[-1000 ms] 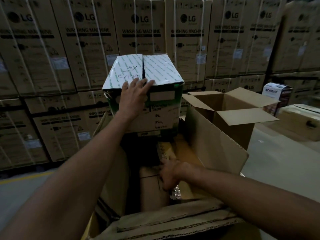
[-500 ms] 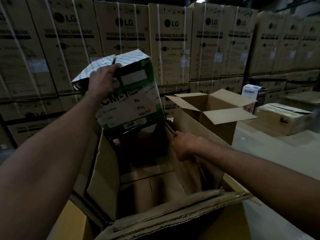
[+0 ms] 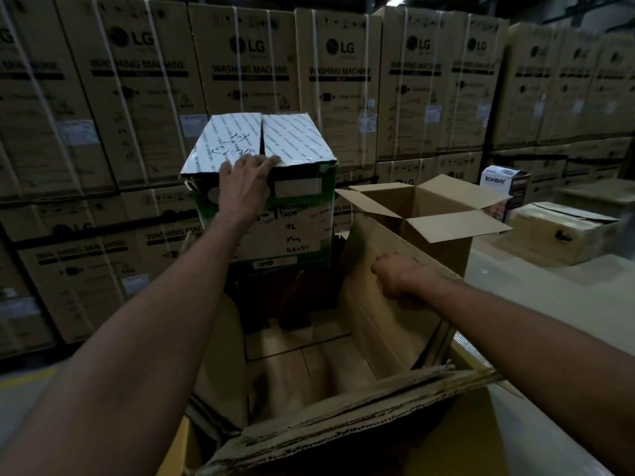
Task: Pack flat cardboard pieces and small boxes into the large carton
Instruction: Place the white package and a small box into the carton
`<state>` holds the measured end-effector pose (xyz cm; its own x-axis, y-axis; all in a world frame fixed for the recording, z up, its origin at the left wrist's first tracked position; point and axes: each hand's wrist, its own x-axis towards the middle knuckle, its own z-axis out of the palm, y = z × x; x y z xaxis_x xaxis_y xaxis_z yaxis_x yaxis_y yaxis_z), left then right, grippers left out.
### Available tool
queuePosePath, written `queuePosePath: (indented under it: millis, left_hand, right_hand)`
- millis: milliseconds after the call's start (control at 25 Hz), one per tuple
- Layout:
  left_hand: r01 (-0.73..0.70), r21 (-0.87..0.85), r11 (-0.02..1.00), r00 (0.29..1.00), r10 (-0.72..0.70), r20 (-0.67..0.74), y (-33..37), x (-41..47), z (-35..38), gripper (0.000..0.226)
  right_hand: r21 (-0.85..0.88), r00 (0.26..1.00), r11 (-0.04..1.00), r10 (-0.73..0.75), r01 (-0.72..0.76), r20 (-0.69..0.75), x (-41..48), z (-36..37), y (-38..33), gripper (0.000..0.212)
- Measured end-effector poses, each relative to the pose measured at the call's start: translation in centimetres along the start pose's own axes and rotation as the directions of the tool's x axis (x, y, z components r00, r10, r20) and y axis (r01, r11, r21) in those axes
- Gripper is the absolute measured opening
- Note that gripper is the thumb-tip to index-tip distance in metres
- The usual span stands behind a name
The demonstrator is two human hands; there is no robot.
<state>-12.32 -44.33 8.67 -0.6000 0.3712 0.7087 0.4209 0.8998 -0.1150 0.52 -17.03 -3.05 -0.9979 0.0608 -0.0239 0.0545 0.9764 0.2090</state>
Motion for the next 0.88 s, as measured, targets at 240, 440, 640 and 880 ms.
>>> queuePosePath:
  millis: [240,440,640,880]
  left_hand:
    - [0.131,-0.013,0.991,0.991,-0.13,0.031,-1.0,-1.2,-0.1,0.082]
    - [0.479,-0.199,0.855,0.873,-0.44,0.21,-2.9,-2.3,-0.2,0.133]
    - [0.637,-0.347,0.688,0.769,-0.594,0.234,-3.4,-0.9,-1.7,0.121]
    - [0.589,-0.665,0.459,0.805,-0.256,0.536,-5.0,-2.2,0.1,0.123]
  right_hand:
    - [0.443,0.999,0.896,0.004,0.014,-0.041,5.5,-0.1,-1.5,0.05]
    - [0.996,0.998,0.061,-0.001,0.07,-0.07,11.1,-2.7,-2.3,0.039]
    - [0.831,0.999,-0.555,-0.005,0.04,-0.052,14.3,-1.4,-1.0,0.059]
    - [0.854,0.998,-0.519,-0.011,0.046,-0.061,15.0,-1.8,-2.6,0.062]
